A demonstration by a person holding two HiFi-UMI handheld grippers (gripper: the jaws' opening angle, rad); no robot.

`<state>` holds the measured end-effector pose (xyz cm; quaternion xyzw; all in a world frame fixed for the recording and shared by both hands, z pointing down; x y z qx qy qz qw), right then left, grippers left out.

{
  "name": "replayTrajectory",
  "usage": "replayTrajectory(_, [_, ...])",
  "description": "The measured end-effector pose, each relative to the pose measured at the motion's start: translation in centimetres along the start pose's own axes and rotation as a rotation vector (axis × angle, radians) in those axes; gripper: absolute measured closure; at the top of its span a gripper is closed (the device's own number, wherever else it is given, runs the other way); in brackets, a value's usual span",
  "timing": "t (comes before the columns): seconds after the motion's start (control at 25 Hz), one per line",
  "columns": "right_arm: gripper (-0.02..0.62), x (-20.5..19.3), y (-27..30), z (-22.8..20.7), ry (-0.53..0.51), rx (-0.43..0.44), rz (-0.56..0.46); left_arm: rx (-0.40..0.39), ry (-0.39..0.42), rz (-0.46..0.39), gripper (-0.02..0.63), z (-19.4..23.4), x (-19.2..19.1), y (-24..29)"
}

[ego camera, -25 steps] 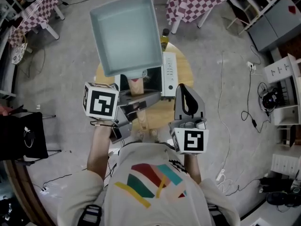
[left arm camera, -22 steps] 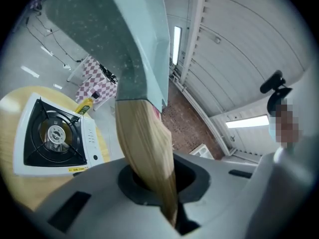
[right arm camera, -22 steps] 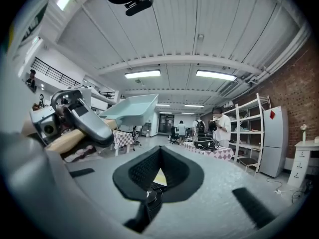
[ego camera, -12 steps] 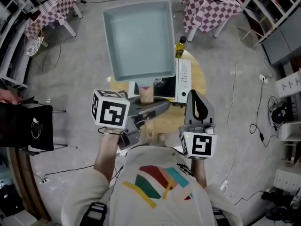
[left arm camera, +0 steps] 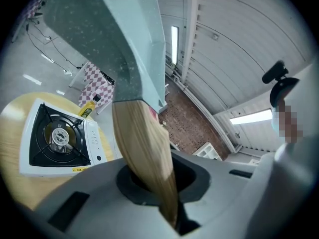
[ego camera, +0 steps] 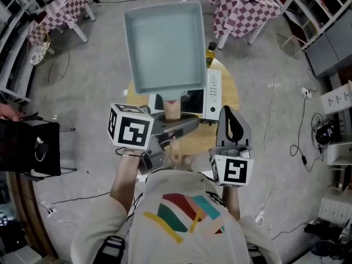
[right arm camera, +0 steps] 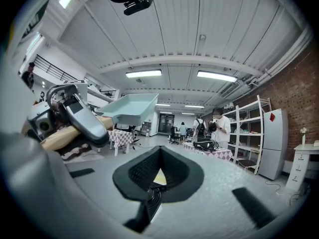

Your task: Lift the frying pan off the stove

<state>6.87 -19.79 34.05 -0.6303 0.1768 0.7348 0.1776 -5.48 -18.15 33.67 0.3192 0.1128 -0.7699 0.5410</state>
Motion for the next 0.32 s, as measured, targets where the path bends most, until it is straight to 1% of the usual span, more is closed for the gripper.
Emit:
replayTrajectory(0.12, [0.598, 0.06, -0.32, -0.03, -0.001, -0.003, -0.001, 0.003, 0.002, -0.009, 0.598, -0.12, 0.07, -0.15])
replayTrajectory(0.32, [0.598, -0.46, -0.49, 0.44, 0.015, -0.001, -0.007, 0.061, 0.022, -0.012, 0.598, 0.24, -0.22, -0.84])
Point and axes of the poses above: the fingertips, and each gripper's own axes: y forward along the fingers, z to its left, x out of its top, the point moved 5 cm from there along -y, backward along the fingers, and after that the axes turned 1 degree about x, right-handed, at the moved point
